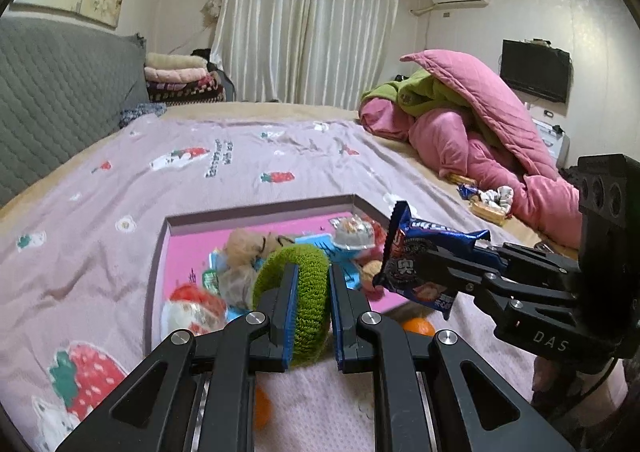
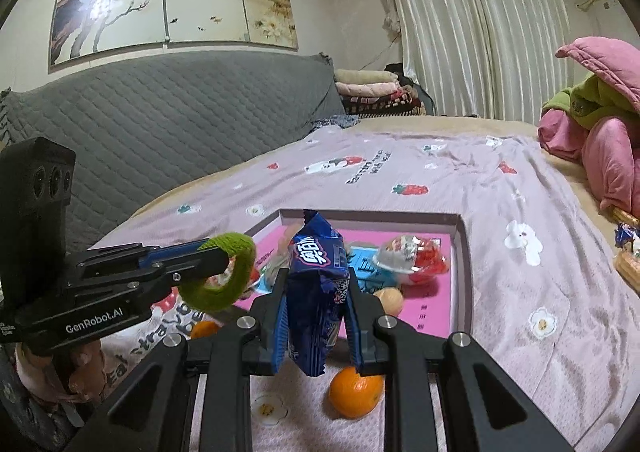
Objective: Organize objects
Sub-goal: 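Lift and carry the snack packet and green ring over the grey tray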
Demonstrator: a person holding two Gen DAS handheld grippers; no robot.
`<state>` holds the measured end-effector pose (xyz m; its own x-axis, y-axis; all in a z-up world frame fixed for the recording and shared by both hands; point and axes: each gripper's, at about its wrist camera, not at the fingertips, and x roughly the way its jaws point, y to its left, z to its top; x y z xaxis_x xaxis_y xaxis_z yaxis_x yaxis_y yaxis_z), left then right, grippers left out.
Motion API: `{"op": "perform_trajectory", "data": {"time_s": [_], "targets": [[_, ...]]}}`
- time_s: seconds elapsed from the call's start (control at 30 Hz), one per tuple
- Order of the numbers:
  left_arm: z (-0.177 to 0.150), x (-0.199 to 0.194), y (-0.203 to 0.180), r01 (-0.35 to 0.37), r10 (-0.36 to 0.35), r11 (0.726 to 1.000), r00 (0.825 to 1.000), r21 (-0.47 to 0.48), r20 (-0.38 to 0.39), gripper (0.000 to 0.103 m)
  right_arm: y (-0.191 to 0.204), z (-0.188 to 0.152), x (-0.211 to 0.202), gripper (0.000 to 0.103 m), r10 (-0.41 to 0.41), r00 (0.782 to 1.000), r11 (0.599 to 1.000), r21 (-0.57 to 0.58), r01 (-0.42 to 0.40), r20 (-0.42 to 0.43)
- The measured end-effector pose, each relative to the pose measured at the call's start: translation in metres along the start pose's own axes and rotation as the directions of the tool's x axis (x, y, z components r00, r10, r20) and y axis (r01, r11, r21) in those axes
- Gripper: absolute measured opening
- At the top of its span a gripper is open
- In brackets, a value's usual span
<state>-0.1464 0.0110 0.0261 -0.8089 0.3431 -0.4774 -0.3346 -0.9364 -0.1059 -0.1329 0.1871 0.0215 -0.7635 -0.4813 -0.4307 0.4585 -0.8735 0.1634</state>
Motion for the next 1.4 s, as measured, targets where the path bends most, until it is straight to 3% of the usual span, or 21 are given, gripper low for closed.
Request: {"op": "perform_trajectory", "data": {"time_s": [0.23,0.8,1.4], "targets": [[0.017,0.007,0.012,-0.011,0.011,1.000,1.000,-0.016,0.017,0.014,-0.003,0.006,0.009,0.025,-0.013,1.000,1.000,0.002,0.013,0.003],[0.042,0.023,0.041,0.039,-0.038,0.993,0.999,-0.108,0.015,0.014,0.005,0.041,0.025,0.025,-0.061,0.997,0.997,-0.044,0.063,0.055],[0.018,0.061,0.029,0.015,-0.021,0.997,0.997,-0.076,-0.080,0.015,-0.013,0.026,0.046,0.025,-0.047,0.999,0.999,-0.008,0.047,0.000]]}}
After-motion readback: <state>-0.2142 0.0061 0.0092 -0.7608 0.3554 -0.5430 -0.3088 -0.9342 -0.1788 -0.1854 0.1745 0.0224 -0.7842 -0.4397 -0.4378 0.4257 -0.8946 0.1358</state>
